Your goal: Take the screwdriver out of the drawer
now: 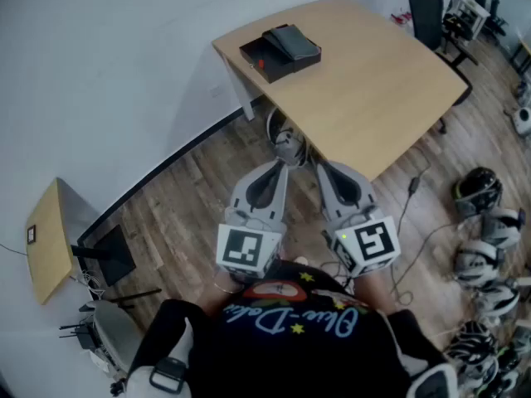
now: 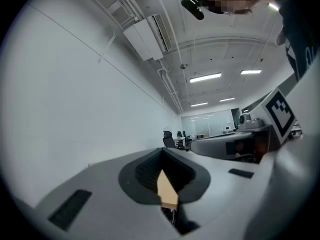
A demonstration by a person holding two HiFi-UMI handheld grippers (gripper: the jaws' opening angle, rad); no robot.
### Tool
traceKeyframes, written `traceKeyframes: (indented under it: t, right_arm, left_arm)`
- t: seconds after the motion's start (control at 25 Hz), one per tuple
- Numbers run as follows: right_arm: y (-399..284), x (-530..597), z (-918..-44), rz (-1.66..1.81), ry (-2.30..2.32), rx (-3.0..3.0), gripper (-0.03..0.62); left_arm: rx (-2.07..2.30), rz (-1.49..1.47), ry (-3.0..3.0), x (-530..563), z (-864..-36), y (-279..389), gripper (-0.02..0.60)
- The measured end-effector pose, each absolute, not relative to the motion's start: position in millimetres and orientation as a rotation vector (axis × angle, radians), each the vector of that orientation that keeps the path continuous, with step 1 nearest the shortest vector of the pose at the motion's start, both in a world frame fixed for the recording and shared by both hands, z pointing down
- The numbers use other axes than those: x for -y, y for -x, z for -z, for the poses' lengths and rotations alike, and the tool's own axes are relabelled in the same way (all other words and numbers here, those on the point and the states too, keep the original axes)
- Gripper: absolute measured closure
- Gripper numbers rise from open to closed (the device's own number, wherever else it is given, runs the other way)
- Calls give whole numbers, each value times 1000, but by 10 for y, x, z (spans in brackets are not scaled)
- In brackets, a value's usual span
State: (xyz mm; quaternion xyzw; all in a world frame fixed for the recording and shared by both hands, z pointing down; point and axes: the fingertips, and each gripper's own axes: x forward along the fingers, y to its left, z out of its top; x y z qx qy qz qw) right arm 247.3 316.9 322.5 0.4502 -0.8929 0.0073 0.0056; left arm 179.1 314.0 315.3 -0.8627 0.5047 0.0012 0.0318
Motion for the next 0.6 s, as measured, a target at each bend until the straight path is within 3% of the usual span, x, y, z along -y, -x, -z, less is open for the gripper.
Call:
traceKeyframes:
  t: [0.6]
  right_arm:
    - [-2455, -3097, -3167, -33, -1442, 2809, 594]
  left_arm:
    - [-1478, 18, 2653, -3059, -3071, -1821, 581]
